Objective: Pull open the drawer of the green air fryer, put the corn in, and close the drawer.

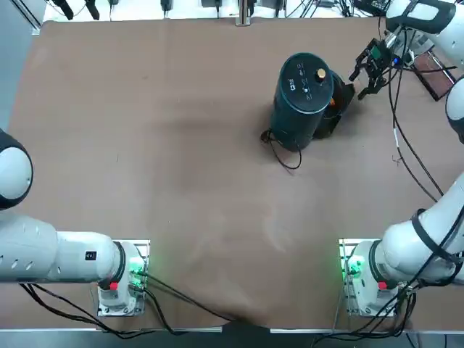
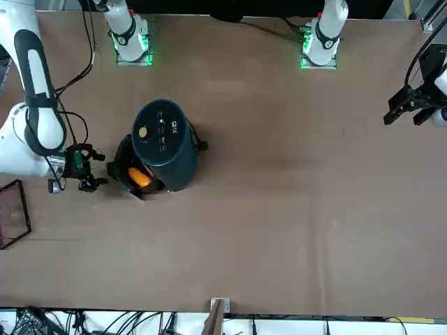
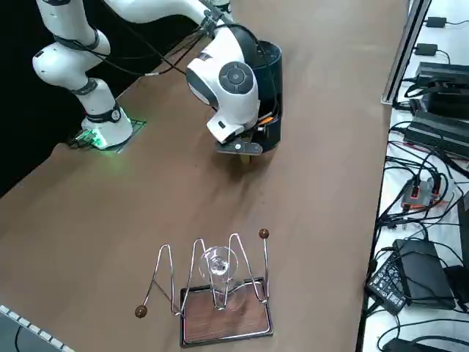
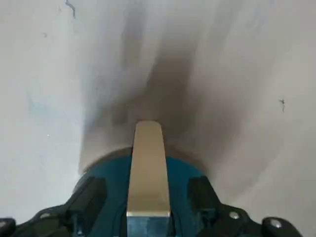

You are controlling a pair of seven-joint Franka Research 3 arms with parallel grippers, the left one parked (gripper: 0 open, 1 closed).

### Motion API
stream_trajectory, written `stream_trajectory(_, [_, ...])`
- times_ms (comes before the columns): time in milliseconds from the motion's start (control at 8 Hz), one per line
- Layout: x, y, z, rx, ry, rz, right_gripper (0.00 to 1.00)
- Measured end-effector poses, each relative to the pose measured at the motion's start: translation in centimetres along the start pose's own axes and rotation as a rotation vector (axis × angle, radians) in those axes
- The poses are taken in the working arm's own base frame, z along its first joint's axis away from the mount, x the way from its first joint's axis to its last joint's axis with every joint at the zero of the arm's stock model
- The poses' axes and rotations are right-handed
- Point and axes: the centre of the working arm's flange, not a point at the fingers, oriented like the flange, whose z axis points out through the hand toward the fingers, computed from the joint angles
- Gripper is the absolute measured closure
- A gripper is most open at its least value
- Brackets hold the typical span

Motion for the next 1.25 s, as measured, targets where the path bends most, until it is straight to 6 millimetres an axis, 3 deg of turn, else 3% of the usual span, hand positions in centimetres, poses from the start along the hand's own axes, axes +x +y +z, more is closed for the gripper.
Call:
stream_trajectory(875, [-0.6,-0.7,1.5,0.009,-0.008,0.014,0.06])
stream_trajectory(1000, [-0.5,-0.8,2.0,0.012,-0.001,0.016,0.11])
stream_trajectory(1125, [-0.5,-0.7,2.6,0.015,0.005,0.018,0.24])
stream_trajectory(1250, [-0.4,-0.6,3.0,0.013,0.007,0.02,0.3])
